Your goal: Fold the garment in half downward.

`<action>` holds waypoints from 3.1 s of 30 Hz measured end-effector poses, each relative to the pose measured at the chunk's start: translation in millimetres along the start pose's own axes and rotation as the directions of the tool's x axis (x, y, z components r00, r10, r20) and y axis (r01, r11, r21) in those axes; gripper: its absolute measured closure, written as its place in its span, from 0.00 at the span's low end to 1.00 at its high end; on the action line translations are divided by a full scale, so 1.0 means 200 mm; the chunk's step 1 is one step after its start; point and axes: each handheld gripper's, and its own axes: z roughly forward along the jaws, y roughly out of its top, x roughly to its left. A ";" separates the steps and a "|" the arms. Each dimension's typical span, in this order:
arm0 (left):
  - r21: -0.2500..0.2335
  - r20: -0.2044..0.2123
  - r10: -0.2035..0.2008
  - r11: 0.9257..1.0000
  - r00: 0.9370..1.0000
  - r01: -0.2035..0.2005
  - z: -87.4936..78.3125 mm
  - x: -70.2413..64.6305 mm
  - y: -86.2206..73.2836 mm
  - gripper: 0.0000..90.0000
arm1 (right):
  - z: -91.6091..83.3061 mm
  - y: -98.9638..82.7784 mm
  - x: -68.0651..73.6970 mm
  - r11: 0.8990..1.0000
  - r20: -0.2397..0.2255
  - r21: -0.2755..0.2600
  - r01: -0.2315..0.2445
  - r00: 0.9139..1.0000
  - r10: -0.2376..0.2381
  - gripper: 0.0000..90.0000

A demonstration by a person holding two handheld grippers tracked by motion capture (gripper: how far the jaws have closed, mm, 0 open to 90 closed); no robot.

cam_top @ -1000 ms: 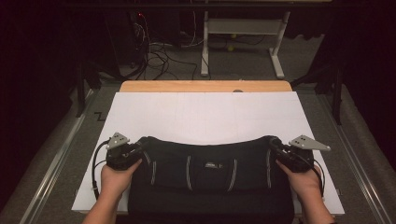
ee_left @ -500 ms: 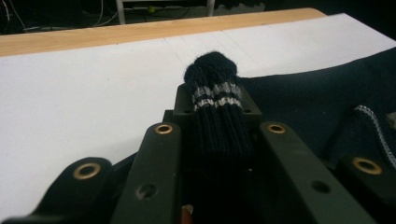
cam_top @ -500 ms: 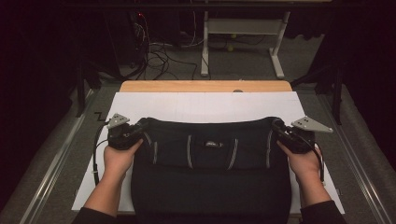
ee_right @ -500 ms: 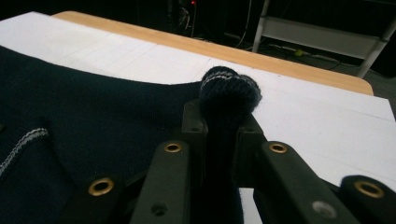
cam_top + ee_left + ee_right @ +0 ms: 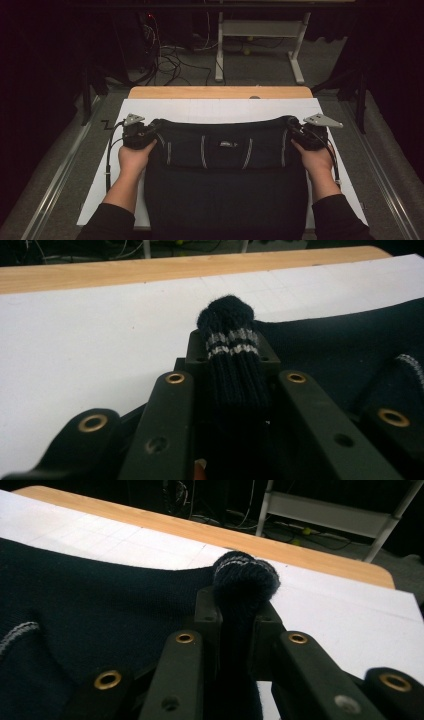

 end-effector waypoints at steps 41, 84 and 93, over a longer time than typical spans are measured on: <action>0.075 0.042 -0.073 0.995 0.996 0.069 0.02 0.00 -0.09 0.36 | 0.02 -0.09 -0.05 0.985 -0.069 0.087 -0.149 0.986 0.155 0.32; 0.239 0.128 0.033 0.969 0.991 -0.063 0.06 -0.19 -0.31 0.26 | -0.04 -0.33 0.15 0.969 -0.137 0.239 -0.063 0.986 0.098 0.24; 0.234 0.142 0.042 0.969 0.989 -0.074 0.05 -0.19 -0.31 0.52 | -0.04 -0.33 0.15 0.966 -0.138 0.252 -0.054 0.986 0.091 0.51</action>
